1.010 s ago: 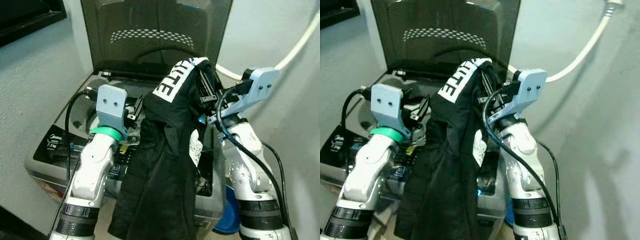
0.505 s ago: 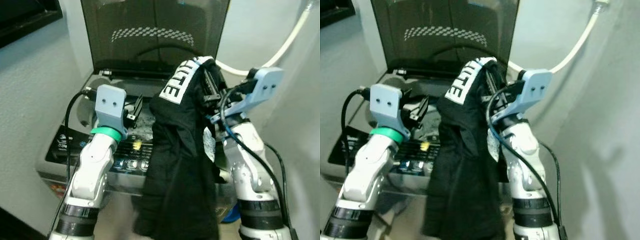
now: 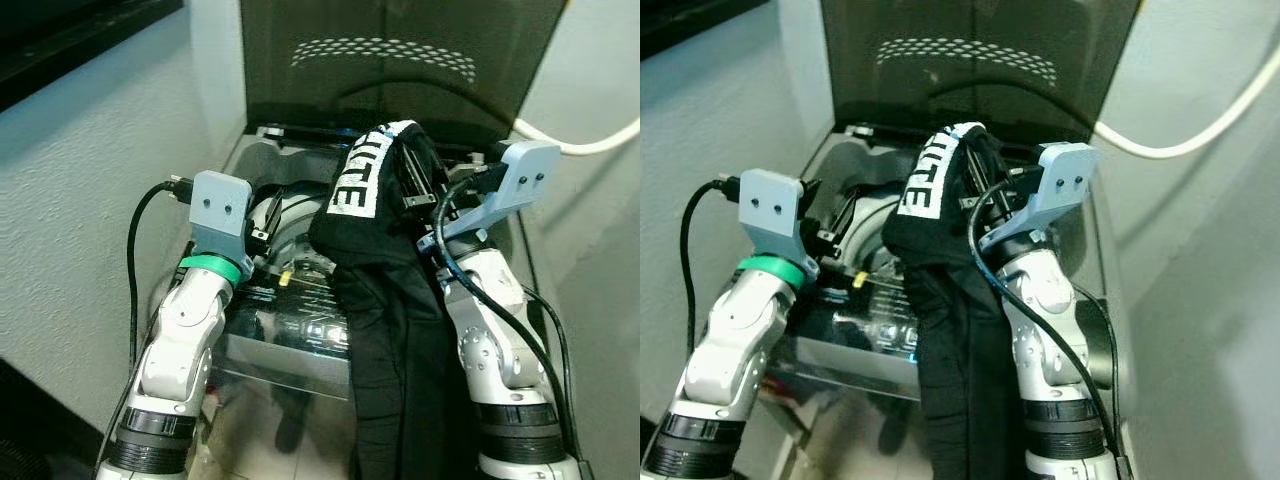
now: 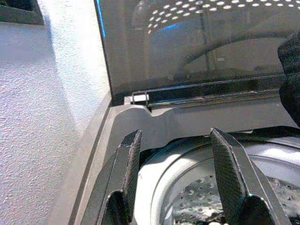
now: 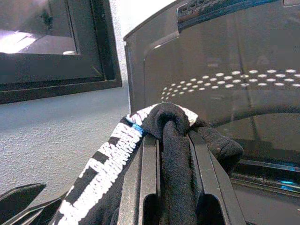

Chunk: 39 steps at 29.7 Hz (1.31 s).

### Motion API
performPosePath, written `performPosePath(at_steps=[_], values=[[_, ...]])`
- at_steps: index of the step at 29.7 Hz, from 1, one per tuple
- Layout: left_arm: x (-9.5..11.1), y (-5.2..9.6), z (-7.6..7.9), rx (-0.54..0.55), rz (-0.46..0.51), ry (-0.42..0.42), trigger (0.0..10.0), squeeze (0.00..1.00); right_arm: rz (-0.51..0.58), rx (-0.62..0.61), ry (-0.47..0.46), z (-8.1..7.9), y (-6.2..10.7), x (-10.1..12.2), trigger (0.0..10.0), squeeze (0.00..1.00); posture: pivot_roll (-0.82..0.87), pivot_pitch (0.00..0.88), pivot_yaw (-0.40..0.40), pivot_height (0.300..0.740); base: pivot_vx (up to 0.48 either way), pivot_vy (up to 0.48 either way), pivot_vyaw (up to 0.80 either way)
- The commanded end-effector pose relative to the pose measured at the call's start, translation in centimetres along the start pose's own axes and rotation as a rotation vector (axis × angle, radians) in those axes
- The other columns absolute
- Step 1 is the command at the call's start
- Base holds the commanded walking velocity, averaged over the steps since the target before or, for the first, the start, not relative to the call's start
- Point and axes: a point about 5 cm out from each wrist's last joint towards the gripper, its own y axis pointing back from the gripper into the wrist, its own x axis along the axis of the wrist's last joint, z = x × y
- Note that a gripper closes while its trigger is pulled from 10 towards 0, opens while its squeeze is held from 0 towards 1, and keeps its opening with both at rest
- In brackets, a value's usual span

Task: Clothes washing

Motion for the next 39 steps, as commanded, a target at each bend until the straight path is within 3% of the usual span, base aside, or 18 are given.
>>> performPosePath(at_steps=[1,6,7,8,12,14,16,19,22,26,28,31,34,36,37,39], values=[[-0.3,0.2,0.3,-0.015,-0.012,-0.006,10.0,0.0,0.026,0.004,0.01,-0.1,-0.1,0.5,10.0,0.0,0.04,0.001,0.059,0.74,0.0,0.0,0.0],[-0.1,0.1,0.3,-0.026,-0.001,-0.019,10.0,0.0,0.029,0.007,0.025,-0.1,-0.2,0.6,10.0,0.0,0.04,0.001,0.058,0.74,0.0,0.0,0.0],[1.5,-0.3,0.0,-0.134,0.082,-0.139,10.0,0.0,0.063,0.045,0.099,-0.2,-0.8,1.8,10.0,0.0,0.04,0.0,0.056,0.74,0.0,0.0,0.0],[1.5,-0.3,0.0,-0.134,0.082,-0.139,10.0,0.0,0.063,0.045,0.099,-0.2,-0.8,1.8,10.0,0.0,0.04,0.0,0.056,0.74,0.0,0.0,0.0],[4.2,-0.6,-0.1,-0.311,0.161,-0.182,10.0,0.0,0.167,0.083,0.132,-0.4,-2.2,4.7,10.0,0.0,0.04,0.001,0.058,0.74,0.0,0.0,0.0],[6.8,0.4,-0.6,-0.518,0.197,-0.155,10.0,0.0,0.273,0.1,0.135,-0.1,-4.0,7.8,10.0,0.0,0.03,0.006,0.059,0.74,0.0,0.0,0.0],[8.8,1.3,-1.3,-0.637,0.218,-0.111,10.0,0.0,0.332,0.106,0.125,0.3,-5.2,9.7,10.0,0.0,0.03,0.008,0.06,0.74,0.0,0.0,0.0],[9.4,1.5,-1.7,-0.66,0.224,-0.089,10.0,0.0,0.344,0.107,0.123,0.4,-5.6,10.1,10.0,0.0,0.03,0.008,0.06,0.74,0.0,0.0,0.0],[10.5,2.6,-1.5,-0.791,0.23,0.004,10.0,0.0,0.404,0.118,0.133,0.4,-7.7,12.0,10.0,0.0,0.04,0.014,0.049,0.74,0.0,0.0,0.0],[8.8,3.6,1.8,-0.937,0.185,0.154,10.0,0.0,0.471,0.11,0.118,0.1,-10.2,14.5,10.0,0.0,0.05,0.016,0.029,0.74,0.0,0.0,0.0],[8.3,3.8,2.3,-0.96,0.166,0.175,10.0,0.0,0.484,0.111,0.103,0.0,-10.5,14.9,10.0,0.0,0.05,0.016,0.029,0.74,0.0,0.0,0.0],[5.9,3.6,4.2,-0.967,0.078,0.256,10.0,0.0,0.525,0.153,0.041,-0.7,-11.0,16.2,10.0,0.0,0.05,0.018,0.024,0.74,0.0,0.0,0.0],[3.6,1.3,4.1,-0.857,0.025,0.3,10.0,0.0,0.534,0.198,-0.031,-0.7,-10.7,16.5,10.0,0.0,0.05,0.024,0.016,0.74,0.0,0.0,0.0],[2.6,-0.6,2.9,-0.798,-0.01,0.344,10.0,0.0,0.533,0.233,-0.115,-0.6,-10.2,16.7,10.0,0.0,0.04,0.033,0.015,0.74,0.0,0.0,0.0],[2.6,-0.6,2.9,-0.798,-0.01,0.344,10.0,0.0,0.533,0.233,-0.115,-0.6,-10.2,16.7,10.0,0.0,0.04,0.033,0.015,0.74,0.0,0.0,0.0],[2.1,-2.9,1.4,-0.745,-0.022,0.334,10.0,0.0,0.528,0.264,-0.16,-0.3,-9.9,16.7,10.0,0.0,0.02,0.041,0.022,0.74,0.0,0.0,0.0]])
